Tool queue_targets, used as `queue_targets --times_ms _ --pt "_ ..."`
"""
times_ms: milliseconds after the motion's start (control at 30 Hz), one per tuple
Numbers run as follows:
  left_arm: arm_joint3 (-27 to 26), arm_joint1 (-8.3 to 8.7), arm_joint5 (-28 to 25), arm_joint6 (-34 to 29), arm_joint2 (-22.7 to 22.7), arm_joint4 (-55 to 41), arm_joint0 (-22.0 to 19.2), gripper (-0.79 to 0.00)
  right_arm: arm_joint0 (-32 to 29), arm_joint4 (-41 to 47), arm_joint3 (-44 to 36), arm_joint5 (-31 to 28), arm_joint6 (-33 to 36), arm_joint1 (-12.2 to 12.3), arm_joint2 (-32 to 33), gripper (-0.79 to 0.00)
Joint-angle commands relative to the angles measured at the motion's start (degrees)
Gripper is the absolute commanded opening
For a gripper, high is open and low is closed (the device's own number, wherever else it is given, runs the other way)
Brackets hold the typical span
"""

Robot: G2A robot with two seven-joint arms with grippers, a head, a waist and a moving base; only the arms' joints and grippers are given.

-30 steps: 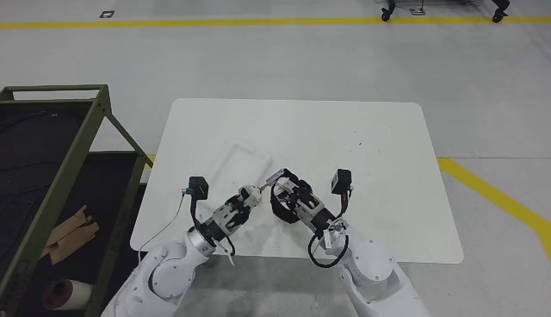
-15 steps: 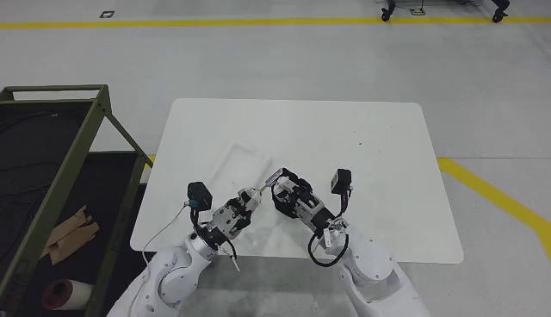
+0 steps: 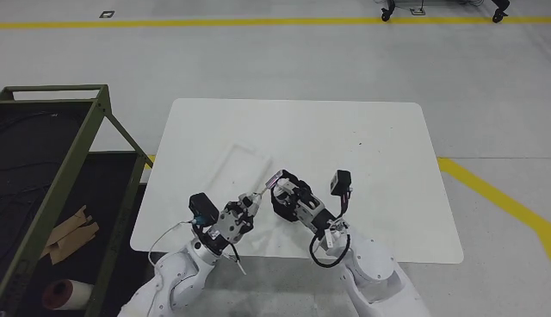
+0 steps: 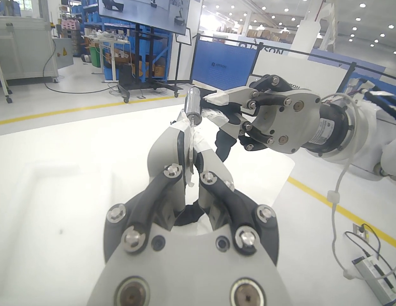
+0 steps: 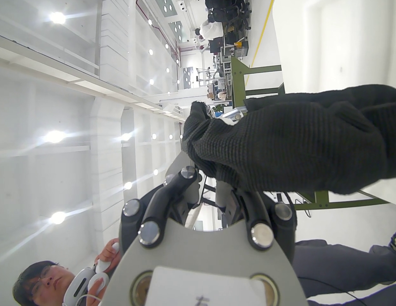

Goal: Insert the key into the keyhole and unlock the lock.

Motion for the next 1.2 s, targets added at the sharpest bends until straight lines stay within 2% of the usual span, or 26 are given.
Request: queue_targets --times_ms 0,533,700,900,1000,1100,1167 --pt "0.5 -0.07 1.39 1.08 0.24 2.44 -0.02 -0.785 -0.12 -0.01 -0.14 -0.01 0.23 0.04 0.05 -0.785" --pt "2.57 -0.08 7.44 9.18 1.07 16.4 0.06 -0.785 -0.95 0.13 -0.88 0.82 0.79 0.25 0.09 -0.785" --pt "3.29 -0.12 7.42 9.96 1.07 17.11 0.01 -0.785 -1.12 0.23 -0.87 0.88 0.98 0.31 0.11 -0.785" --pt "3.27 -0.27 6.59 9.47 0.6 14.15 0.31 -0.785 -1.08 0.36 -0.82 0.61 0.88 0.34 0.09 -0.785" --pt "2.86 -0.45 4.18 8.58 0.23 9.09 0.61 -0.785 -1.04 0.45 -0.76 0.5 0.77 0.35 0.14 -0.785" --pt "1.74 -0.62 1.1 4.53 -0.46 1.57 0.9 -0.785 -0.99 0.22 -0.64 0.49 0.85 0.39 0.1 -0.785" --pt "1.19 -0.73 -1.87 -1.45 -0.44 -5.25 1.38 -0.785 -0.95 0.09 -0.45 0.46 0.91 0.41 0.04 -0.785"
